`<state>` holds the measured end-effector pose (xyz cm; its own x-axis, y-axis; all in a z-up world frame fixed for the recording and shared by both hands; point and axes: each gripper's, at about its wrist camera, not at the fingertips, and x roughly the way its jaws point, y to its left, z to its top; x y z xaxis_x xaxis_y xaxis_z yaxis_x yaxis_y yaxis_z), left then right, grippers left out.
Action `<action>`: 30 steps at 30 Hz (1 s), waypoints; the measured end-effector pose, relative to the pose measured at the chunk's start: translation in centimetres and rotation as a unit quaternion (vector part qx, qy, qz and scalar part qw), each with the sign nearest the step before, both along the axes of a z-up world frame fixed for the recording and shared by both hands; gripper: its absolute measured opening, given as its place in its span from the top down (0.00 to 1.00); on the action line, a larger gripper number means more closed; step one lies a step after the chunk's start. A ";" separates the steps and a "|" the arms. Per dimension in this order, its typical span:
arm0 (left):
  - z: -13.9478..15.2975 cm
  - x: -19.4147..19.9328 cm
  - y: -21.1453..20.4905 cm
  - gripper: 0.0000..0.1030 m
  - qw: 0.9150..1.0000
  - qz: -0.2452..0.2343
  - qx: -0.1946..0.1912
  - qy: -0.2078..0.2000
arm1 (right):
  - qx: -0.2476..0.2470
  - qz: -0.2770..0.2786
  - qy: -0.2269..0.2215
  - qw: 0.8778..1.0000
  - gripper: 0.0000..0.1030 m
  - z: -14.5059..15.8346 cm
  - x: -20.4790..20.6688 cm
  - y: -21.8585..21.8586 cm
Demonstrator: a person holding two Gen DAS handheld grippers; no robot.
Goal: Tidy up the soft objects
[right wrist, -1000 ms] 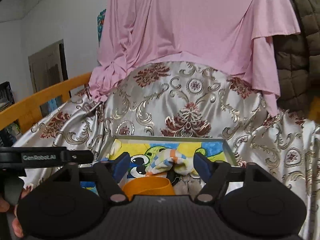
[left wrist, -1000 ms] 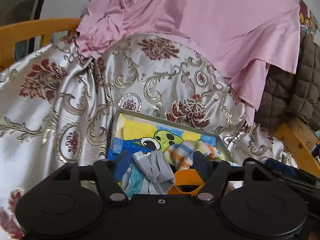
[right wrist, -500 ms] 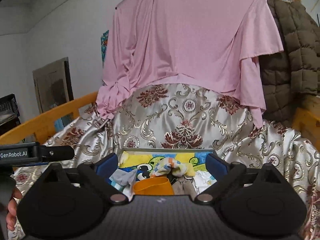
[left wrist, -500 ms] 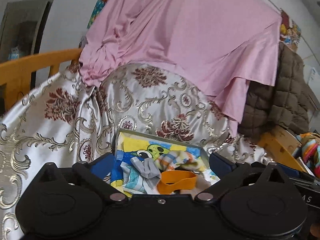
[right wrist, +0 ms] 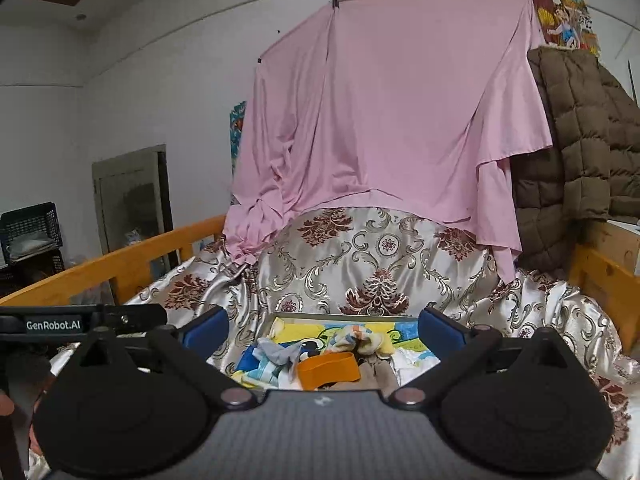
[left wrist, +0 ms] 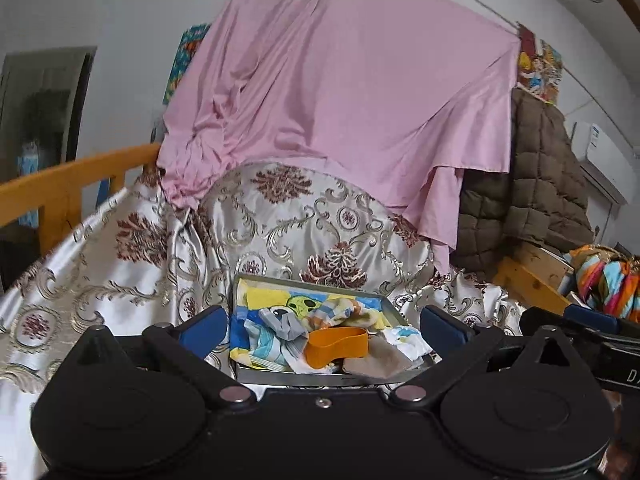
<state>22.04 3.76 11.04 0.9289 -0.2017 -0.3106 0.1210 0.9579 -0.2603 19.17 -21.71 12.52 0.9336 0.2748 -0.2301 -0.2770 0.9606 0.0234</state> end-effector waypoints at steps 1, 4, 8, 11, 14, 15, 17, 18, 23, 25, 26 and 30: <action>0.0 -0.6 0.0 0.01 1.000 -0.001 0.003 -0.004 | 0.001 -0.001 0.000 1.000 0.00 -0.1 -0.6 -0.1; 0.0 -2.5 -0.1 0.01 1.000 0.000 0.010 -0.017 | 0.007 -0.005 0.003 1.000 0.00 -0.5 -1.8 -0.6; -0.4 -4.9 -0.1 0.01 1.000 0.004 0.009 -0.029 | 0.006 -0.013 0.003 1.000 0.00 -1.1 -3.2 -1.1; -1.0 -6.2 -0.1 0.01 0.999 0.007 0.010 -0.030 | 0.009 -0.021 0.002 1.000 0.00 -1.7 -4.0 -1.4; -1.8 -7.4 -0.1 0.01 0.999 0.007 0.019 -0.030 | 0.015 -0.028 0.000 1.000 0.00 -2.5 -5.0 -1.7; -2.1 -7.8 -0.1 0.01 0.999 0.009 0.022 -0.032 | 0.015 -0.030 0.001 0.999 0.00 -2.8 -5.4 -1.8; -2.8 -8.6 -0.1 0.01 0.999 0.012 0.029 -0.035 | 0.018 -0.037 -0.001 0.999 0.00 -3.4 -6.2 -2.0; -3.1 -8.9 -0.1 0.01 0.999 0.014 0.031 -0.035 | 0.020 -0.041 -0.001 0.999 0.00 -3.8 -6.7 -2.1; -4.8 -10.8 -0.2 0.01 0.999 0.025 0.034 -0.029 | 0.020 -0.064 0.002 0.998 0.00 -5.9 -8.9 -2.7; -5.4 -11.5 -0.4 0.01 0.999 0.024 0.034 -0.029 | 0.015 -0.072 0.005 0.997 0.00 -6.8 -9.8 -2.8; -5.8 -11.8 -0.5 0.01 0.999 0.022 0.035 -0.027 | 0.010 -0.076 0.008 0.997 0.00 -7.3 -10.2 -2.8; -7.4 -13.1 -1.1 0.01 0.999 0.021 0.046 -0.017 | -0.001 -0.087 0.028 0.996 0.00 -8.8 -11.3 -2.8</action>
<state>8.98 2.66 3.67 0.9462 -0.1346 -0.2943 0.0873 0.9819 -0.1683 7.86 -24.49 3.76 0.9530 0.1094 -0.2827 -0.1044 0.9940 0.0329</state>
